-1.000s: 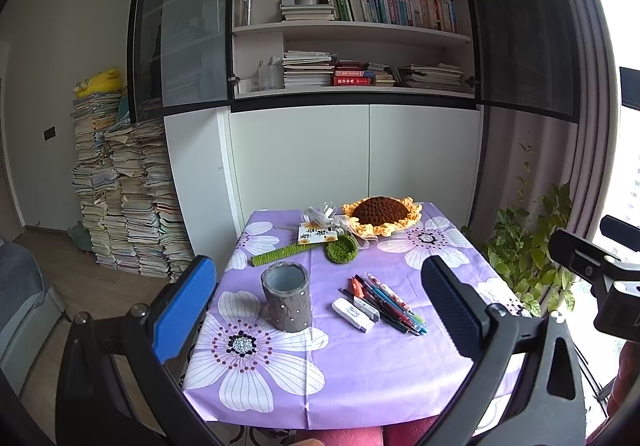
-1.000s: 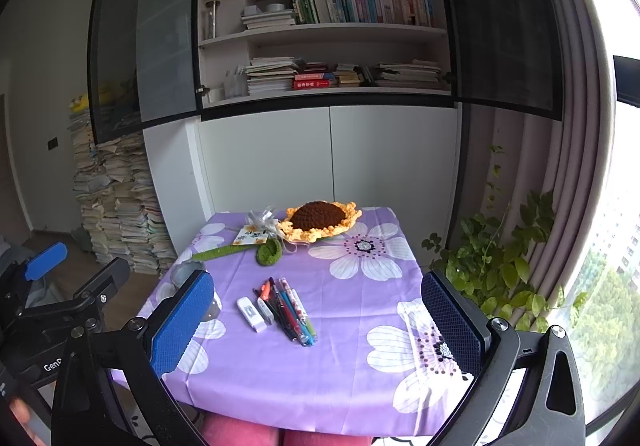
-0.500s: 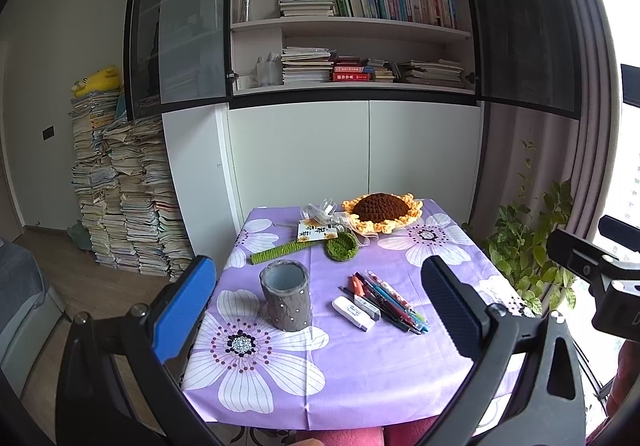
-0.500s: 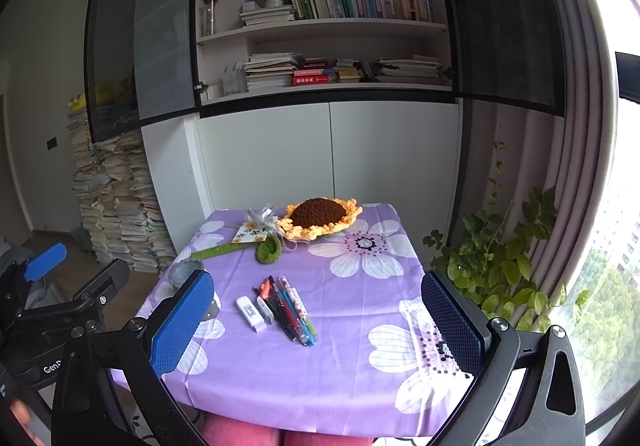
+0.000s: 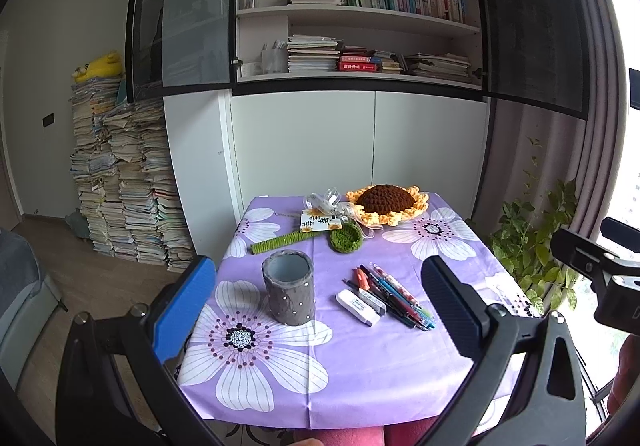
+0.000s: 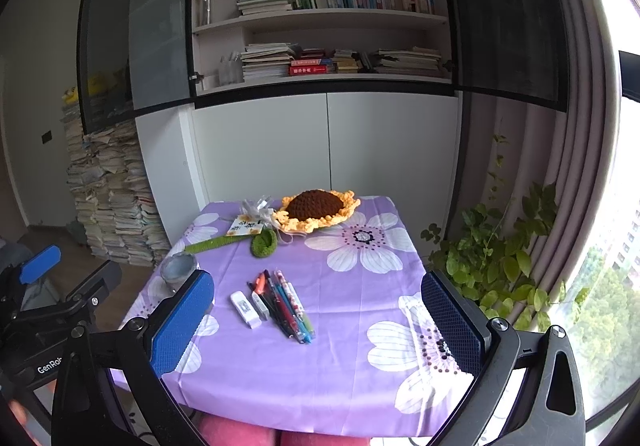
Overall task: Organize stationery
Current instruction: 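Move the right gripper to the pen pile and grasp a pink pen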
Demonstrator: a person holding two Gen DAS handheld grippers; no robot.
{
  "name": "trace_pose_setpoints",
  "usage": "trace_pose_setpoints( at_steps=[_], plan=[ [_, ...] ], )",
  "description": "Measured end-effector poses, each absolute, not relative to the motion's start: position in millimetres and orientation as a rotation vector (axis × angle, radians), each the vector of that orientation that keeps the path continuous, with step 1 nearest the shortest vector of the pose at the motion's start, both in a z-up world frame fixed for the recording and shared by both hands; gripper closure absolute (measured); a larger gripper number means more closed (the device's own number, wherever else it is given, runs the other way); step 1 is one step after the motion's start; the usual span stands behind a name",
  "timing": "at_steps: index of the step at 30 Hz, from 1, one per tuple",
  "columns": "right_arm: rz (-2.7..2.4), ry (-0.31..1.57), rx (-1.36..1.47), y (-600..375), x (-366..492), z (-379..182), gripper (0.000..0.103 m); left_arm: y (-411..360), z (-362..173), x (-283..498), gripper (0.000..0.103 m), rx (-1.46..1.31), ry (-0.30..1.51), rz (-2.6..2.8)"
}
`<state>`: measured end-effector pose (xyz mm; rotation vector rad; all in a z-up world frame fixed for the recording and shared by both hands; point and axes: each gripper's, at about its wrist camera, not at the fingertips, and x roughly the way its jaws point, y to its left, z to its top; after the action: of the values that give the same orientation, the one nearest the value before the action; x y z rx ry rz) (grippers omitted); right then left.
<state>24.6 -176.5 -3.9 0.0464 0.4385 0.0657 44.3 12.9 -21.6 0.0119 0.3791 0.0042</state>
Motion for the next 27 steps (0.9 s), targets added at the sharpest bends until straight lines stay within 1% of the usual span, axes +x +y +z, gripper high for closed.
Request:
trace_pose_setpoints(
  at_steps=[4, 10, 17, 21, 23, 25, 26, 27],
  plan=[
    [0.064, 0.461, 0.032, -172, 35, -12, 0.0, 20, -35, 57, 0.001, 0.008, 0.412, 0.011],
    [0.058, 0.523, 0.012, -165, 62, -32, 0.0, 45, -71, 90, 0.001, -0.02, 0.498, 0.023],
    [0.133, 0.701, 0.093, -169, 115, -80, 0.0, 59, -117, 137, 0.001, -0.01, 0.605, 0.017],
    [0.152, 0.735, 0.088, -165, 136, -98, 0.0, 65, -132, 157, 0.001, -0.017, 0.629, 0.018],
    [0.177, 0.739, 0.061, -160, 144, -102, 0.005, 68, -138, 166, 0.001, -0.011, 0.637, 0.027],
    [0.198, 0.748, 0.02, -153, 151, -107, 0.016, 70, -144, 175, 0.001, 0.001, 0.64, 0.037],
    [0.203, 0.756, 0.0, -150, 156, -110, 0.019, 70, -146, 178, 0.001, 0.006, 0.638, 0.039],
    [0.204, 0.769, -0.019, -147, 161, -115, 0.024, 69, -148, 182, 0.001, 0.013, 0.637, 0.04]
  ],
)
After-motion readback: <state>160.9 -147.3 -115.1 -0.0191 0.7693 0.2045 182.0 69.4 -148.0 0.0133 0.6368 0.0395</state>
